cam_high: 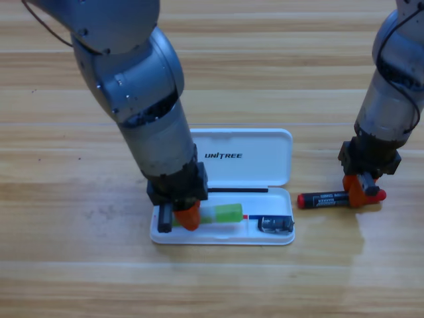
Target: Clean up eraser and pencils
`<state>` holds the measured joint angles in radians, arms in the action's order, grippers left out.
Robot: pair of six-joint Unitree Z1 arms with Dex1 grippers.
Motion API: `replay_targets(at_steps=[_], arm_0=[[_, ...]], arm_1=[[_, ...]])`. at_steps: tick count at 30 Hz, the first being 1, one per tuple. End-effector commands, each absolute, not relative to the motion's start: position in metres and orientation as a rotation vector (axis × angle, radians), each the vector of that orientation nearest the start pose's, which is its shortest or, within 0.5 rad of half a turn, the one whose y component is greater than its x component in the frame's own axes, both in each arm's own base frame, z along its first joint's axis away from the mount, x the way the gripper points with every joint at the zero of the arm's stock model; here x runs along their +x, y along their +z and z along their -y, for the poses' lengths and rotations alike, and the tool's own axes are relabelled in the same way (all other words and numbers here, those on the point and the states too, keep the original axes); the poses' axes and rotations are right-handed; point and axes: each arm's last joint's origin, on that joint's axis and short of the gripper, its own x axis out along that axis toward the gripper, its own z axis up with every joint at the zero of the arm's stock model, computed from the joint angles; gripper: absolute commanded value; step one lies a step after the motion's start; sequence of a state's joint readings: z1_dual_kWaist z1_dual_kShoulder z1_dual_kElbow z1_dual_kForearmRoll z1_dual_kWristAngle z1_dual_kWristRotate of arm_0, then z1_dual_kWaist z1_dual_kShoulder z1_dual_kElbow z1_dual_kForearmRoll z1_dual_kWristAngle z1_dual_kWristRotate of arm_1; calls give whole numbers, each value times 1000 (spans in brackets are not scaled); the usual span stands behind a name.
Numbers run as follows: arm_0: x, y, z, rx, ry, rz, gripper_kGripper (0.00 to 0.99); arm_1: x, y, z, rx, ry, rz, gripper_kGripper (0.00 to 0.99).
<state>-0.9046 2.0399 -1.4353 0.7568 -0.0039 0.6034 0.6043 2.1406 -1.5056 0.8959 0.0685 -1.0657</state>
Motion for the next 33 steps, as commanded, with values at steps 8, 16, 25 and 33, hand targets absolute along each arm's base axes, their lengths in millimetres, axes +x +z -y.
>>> replay_targets(at_steps=[8, 16, 25, 33], arm_0=[[241, 200, 320, 1129, -1147, -1075, 75], [241, 200, 319, 1134, -1132, -1079, 388], [240, 204, 317, 1134, -1114, -1081, 990], [233, 256, 305, 1115, -1082, -1030, 990]], arm_1=[[319, 239, -213, -1178, 1256, -1116, 0], [313, 251, -209, -1173, 1247, -1104, 0], [308, 255, -206, -1166, 1244, -1103, 0], [286, 271, -223, -1173, 1266, -1078, 0]])
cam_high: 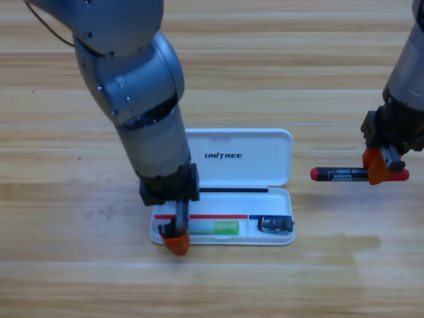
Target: Clean up eraser and pencils
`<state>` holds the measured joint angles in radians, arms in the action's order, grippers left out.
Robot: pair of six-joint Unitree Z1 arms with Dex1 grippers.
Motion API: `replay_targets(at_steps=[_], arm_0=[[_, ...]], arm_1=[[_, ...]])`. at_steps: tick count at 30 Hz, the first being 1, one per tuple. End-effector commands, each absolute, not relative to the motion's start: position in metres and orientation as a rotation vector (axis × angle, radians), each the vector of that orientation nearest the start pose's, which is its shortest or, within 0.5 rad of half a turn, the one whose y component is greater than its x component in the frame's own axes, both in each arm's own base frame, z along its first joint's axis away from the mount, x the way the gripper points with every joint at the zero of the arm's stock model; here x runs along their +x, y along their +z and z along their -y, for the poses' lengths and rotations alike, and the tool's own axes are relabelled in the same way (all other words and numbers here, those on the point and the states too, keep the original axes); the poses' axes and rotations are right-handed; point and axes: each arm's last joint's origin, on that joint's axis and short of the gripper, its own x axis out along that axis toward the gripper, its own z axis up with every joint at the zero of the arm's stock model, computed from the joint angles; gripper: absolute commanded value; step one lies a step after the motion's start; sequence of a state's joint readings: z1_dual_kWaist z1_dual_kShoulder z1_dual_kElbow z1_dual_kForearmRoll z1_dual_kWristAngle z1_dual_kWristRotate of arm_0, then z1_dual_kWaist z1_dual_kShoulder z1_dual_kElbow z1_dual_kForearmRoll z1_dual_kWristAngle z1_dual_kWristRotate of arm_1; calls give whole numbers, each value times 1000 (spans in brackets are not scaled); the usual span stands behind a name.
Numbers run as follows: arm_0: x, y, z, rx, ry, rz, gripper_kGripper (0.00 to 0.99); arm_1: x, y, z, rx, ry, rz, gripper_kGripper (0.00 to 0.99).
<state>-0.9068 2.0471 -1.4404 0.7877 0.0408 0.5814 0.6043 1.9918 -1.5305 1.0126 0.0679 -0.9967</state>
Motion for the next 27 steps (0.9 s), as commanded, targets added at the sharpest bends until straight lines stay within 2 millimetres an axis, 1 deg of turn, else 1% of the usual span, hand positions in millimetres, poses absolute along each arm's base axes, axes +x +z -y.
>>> replay_targets(at_steps=[1, 3, 5, 7, 9, 12, 15, 17, 20, 24, 27], arm_0=[[230, 270, 301, 1110, -1077, -1017, 990], [220, 298, 287, 1093, -1071, -976, 990], [213, 321, 266, 1071, -1042, -944, 990], [212, 339, 239, 1035, -1004, -928, 990], [212, 348, 215, 1000, -964, -926, 990], [214, 351, 191, 979, -928, -940, 990], [213, 347, 179, 983, -913, -962, 990], [212, 343, 176, 985, -912, -976, 990], [211, 339, 175, 988, -914, -991, 990], [211, 334, 176, 985, -916, -1004, 990], [213, 330, 177, 986, -917, -1015, 990]], arm_1=[[283, 272, -229, -1175, 1272, -1072, 0], [278, 275, -242, -1174, 1279, -1061, 0], [274, 275, -258, -1174, 1288, -1059, 0], [274, 273, -277, -1174, 1297, -1064, 0], [273, 271, -295, -1176, 1305, -1066, 0], [271, 266, -320, -1182, 1318, -1061, 0], [271, 257, -344, -1185, 1326, -1067, 0], [272, 250, -359, -1191, 1333, -1073, 0], [278, 239, -375, -1187, 1332, -1079, 0], [286, 221, -388, -1190, 1323, -1093, 0], [292, 209, -393, -1194, 1315, -1109, 0]])
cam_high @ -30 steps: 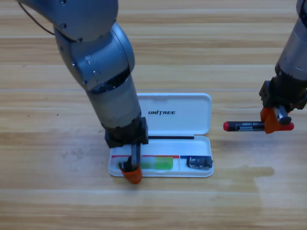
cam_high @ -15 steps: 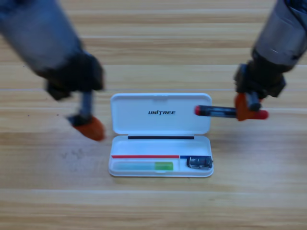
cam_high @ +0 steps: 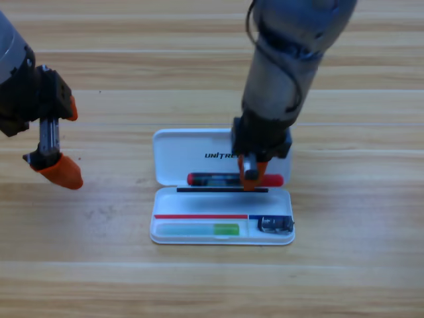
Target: Clean up eraser and pencils
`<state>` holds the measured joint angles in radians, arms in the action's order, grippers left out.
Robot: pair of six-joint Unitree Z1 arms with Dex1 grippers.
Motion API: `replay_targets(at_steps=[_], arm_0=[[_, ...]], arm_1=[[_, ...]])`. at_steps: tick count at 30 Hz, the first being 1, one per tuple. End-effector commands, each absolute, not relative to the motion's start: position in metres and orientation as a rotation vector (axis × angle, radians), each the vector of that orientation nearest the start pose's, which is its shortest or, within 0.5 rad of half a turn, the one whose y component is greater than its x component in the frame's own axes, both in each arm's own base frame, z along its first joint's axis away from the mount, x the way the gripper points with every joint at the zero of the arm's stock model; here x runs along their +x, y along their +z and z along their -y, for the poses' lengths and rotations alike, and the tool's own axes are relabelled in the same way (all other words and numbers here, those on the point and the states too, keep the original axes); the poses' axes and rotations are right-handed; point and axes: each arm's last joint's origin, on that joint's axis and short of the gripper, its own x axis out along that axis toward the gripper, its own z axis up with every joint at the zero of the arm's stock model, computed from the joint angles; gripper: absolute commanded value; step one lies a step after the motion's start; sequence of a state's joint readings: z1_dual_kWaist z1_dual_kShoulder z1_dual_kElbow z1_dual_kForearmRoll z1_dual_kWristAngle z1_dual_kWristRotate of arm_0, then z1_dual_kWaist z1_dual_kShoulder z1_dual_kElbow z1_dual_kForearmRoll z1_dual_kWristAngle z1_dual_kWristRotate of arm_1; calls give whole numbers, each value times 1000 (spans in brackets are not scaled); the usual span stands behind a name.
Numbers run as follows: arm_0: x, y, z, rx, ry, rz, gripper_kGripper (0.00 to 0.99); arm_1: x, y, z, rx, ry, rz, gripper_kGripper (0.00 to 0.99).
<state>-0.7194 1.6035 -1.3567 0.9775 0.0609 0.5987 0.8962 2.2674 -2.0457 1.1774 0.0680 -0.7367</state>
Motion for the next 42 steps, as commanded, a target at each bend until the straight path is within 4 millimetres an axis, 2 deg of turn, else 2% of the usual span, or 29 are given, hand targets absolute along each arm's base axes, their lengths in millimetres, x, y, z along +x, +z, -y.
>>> replay_targets(at_steps=[1, 6, 15, 17, 18, 20, 21, 24, 27, 30, 34, 38, 42], arm_0=[[213, 329, 177, 987, -917, -1018, 990], [213, 325, 177, 988, -918, -1026, 990], [214, 323, 178, 983, -914, -1030, 990], [214, 322, 178, 982, -914, -1032, 990], [214, 321, 178, 982, -914, -1032, 990], [214, 321, 178, 982, -914, -1032, 990], [214, 321, 178, 982, -914, -1032, 990], [214, 322, 178, 981, -911, -1026, 990], [215, 324, 179, 977, -909, -1011, 990], [220, 327, 182, 974, -902, -978, 983], [244, 326, 180, 938, -868, -926, 884], [268, 324, 174, 874, -841, -850, 712], [294, 316, 174, 835, -878, -785, 354]], arm_1=[[292, 205, -395, -1198, 1315, -1114, 0], [298, 194, -400, -1212, 1292, -1126, 0], [302, 195, -398, -1201, 1281, -1125, 0], [301, 198, -397, -1198, 1280, -1121, 239], [301, 199, -396, -1197, 1278, -1122, 390], [300, 202, -395, -1190, 1275, -1122, 799], [300, 204, -395, -1187, 1273, -1119, 882], [298, 214, -392, -1180, 1274, -1103, 931], [291, 236, -385, -1161, 1283, -1072, 943], [276, 272, -369, -1118, 1311, -1029, 945], [243, 324, -335, -1045, 1367, -964, 945], [203, 367, -290, -949, 1430, -905, 988], [172, 398, -241, -787, 1402, -816, 989]])
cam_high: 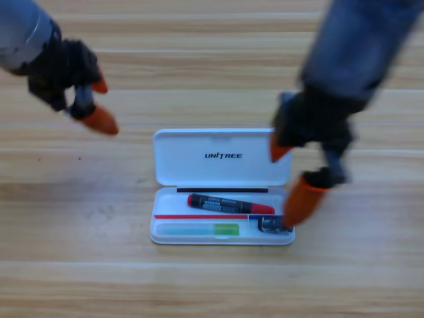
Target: Clean up eraser and pencils
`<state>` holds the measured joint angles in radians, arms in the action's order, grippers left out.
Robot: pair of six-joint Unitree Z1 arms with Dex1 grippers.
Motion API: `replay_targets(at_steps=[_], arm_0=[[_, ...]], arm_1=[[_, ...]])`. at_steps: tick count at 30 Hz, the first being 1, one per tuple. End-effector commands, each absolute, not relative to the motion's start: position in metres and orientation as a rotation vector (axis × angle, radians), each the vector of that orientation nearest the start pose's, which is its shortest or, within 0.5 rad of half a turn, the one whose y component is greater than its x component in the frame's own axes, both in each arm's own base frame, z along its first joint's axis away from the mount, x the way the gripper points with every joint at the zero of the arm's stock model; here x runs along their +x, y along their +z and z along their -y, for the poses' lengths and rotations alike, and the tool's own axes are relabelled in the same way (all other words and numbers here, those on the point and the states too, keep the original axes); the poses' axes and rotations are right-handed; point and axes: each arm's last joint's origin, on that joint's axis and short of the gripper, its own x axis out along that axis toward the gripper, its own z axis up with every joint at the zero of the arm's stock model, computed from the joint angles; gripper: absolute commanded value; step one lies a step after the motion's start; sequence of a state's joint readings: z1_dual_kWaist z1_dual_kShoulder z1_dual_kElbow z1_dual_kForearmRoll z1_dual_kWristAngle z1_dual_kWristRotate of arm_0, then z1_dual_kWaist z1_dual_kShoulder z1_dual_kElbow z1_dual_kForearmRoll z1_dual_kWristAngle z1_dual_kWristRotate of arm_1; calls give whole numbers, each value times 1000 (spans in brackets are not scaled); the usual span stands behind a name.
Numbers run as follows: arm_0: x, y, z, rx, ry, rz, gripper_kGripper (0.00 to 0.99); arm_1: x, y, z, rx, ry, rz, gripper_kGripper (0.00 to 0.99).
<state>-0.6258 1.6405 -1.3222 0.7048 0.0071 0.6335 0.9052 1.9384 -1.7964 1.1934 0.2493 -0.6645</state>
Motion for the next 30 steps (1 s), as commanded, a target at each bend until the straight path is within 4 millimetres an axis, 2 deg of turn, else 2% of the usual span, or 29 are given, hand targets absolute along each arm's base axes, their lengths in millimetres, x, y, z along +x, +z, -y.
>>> replay_targets(at_steps=[1, 3, 7, 11, 16, 19, 25, 30], arm_0=[[299, 313, 174, 826, -887, -768, 235], [310, 305, 174, 806, -911, -748, 0], [326, 285, 176, 767, -928, -716, 0], [347, 256, 185, 747, -966, -783, 0], [374, 216, 199, 688, -1049, -867, 0], [390, 195, 206, 627, -1125, -925, 0], [418, 177, 211, 551, -1204, -992, 0], [430, 172, 209, 536, -1232, -1014, 0]], arm_1=[[169, 401, -227, -732, 1372, -789, 989], [164, 403, -200, -624, 1317, -729, 989], [159, 390, -161, -466, 1202, -668, 989], [151, 372, -152, -465, 1203, -657, 989], [152, 356, -159, -466, 1282, -688, 989], [151, 353, -169, -480, 1332, -689, 989], [148, 362, -191, -517, 1399, -672, 989], [156, 372, -220, -534, 1431, -733, 989]])
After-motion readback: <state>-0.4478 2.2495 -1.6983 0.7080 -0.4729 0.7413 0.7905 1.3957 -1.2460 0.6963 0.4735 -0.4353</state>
